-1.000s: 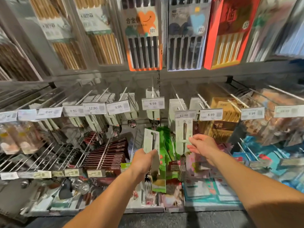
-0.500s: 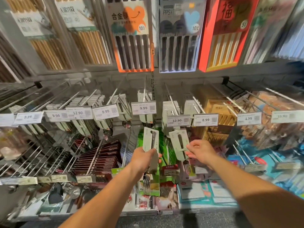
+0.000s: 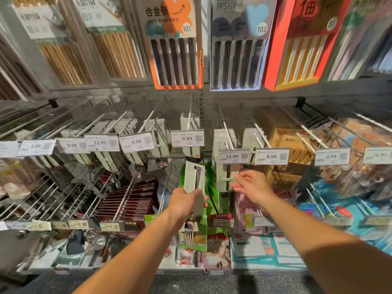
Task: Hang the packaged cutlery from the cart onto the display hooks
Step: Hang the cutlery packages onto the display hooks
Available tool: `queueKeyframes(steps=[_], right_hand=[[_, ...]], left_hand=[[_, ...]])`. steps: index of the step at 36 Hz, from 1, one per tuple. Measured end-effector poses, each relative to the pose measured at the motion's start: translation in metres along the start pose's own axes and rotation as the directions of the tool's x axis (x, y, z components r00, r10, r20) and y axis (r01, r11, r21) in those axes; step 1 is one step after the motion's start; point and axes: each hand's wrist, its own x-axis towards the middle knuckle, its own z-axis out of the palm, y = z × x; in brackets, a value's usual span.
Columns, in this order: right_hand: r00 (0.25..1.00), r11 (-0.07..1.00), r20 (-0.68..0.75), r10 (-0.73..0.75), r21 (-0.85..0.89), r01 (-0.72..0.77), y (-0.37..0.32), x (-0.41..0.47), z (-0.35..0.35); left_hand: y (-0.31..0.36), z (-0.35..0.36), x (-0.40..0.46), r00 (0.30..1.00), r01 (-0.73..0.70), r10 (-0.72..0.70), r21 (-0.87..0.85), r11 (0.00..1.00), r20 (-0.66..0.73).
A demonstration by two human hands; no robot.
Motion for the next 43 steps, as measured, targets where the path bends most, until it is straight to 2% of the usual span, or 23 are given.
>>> queueKeyframes(steps=[5,14,26,33,43], right_hand=[[1.000,0.998,0.009,0.002,0.060,-0.003,0.005,-0.002,-0.008],[0.999,0.998,-0.014,-0.041,-0.057,0.040,0.000,-0.013,-0.016],[1.000,0.996,-0.001,-0.028,-0.080,0.027,0.001,-0.023,-0.004],[0.999,0.998,-0.042,-0.022,-0.067,0.019,0.010,-0.025,-0.007],[0.997,0.998,-0.042,-0.068,-0.018,0.067,-0.005,-0.018,-0.001]], left_hand=[[-0.004,0.003,0.005,1.000,0.010,-0.010,0.001,1.000,-0.003],[-0.002,0.015,0.005,0.999,0.022,-0.022,-0.002,1.000,0.032],[-0.008,0.009,0.007,0.999,0.014,-0.014,0.001,1.000,0.042],[-0.011,0.004,0.004,0.999,0.013,-0.012,-0.039,0.999,0.041],[-0.007,0.000,0.002,0.998,-0.019,0.019,-0.010,1.000,0.062]])
